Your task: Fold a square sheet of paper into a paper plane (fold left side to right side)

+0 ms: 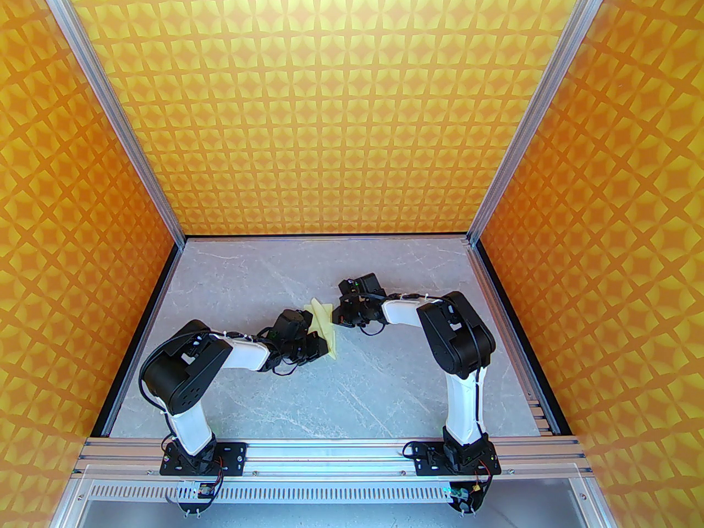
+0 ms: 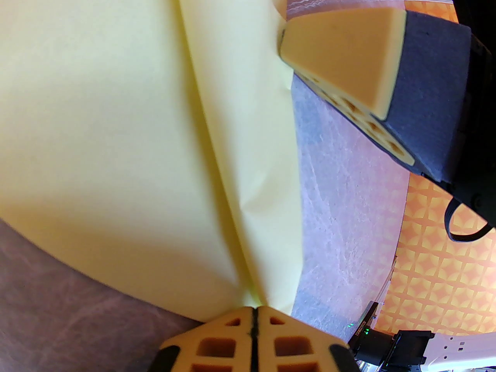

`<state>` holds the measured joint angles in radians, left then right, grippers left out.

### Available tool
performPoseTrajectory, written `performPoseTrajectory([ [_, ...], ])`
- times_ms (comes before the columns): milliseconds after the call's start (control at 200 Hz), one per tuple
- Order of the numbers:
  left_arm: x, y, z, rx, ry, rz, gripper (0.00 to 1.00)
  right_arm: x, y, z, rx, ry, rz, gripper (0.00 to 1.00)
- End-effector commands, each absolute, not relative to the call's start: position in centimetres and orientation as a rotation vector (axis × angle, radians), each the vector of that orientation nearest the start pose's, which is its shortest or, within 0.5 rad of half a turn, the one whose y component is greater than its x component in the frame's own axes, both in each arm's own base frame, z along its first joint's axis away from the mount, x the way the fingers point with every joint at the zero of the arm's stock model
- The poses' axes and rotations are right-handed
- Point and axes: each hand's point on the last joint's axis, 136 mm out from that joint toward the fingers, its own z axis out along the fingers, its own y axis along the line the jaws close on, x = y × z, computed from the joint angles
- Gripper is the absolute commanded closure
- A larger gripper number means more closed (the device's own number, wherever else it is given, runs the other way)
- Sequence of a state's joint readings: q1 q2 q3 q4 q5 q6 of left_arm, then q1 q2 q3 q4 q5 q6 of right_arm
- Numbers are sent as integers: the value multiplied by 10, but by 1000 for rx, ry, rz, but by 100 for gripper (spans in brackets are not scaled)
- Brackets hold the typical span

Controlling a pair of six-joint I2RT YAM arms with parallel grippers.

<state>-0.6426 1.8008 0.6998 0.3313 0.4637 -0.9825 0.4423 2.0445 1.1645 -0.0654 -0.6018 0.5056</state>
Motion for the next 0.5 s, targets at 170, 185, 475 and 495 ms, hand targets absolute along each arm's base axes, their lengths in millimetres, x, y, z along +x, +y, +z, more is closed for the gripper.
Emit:
performPoseTrajectory([
  [170, 276, -298, 0, -189, 2720, -1139, 94, 389, 289, 17, -201, 2649, 1097, 100],
  [185, 276, -299, 0, -188, 2720, -1140, 94, 389, 290, 17, -201, 2649, 1097, 100],
  [475, 276, -299, -1, -189, 2724, -1138, 94, 391, 291, 18, -207, 2645, 1102, 100],
  [495, 276, -299, -1, -188, 2723, -1139, 94, 392, 291, 18, -207, 2645, 1103, 100],
])
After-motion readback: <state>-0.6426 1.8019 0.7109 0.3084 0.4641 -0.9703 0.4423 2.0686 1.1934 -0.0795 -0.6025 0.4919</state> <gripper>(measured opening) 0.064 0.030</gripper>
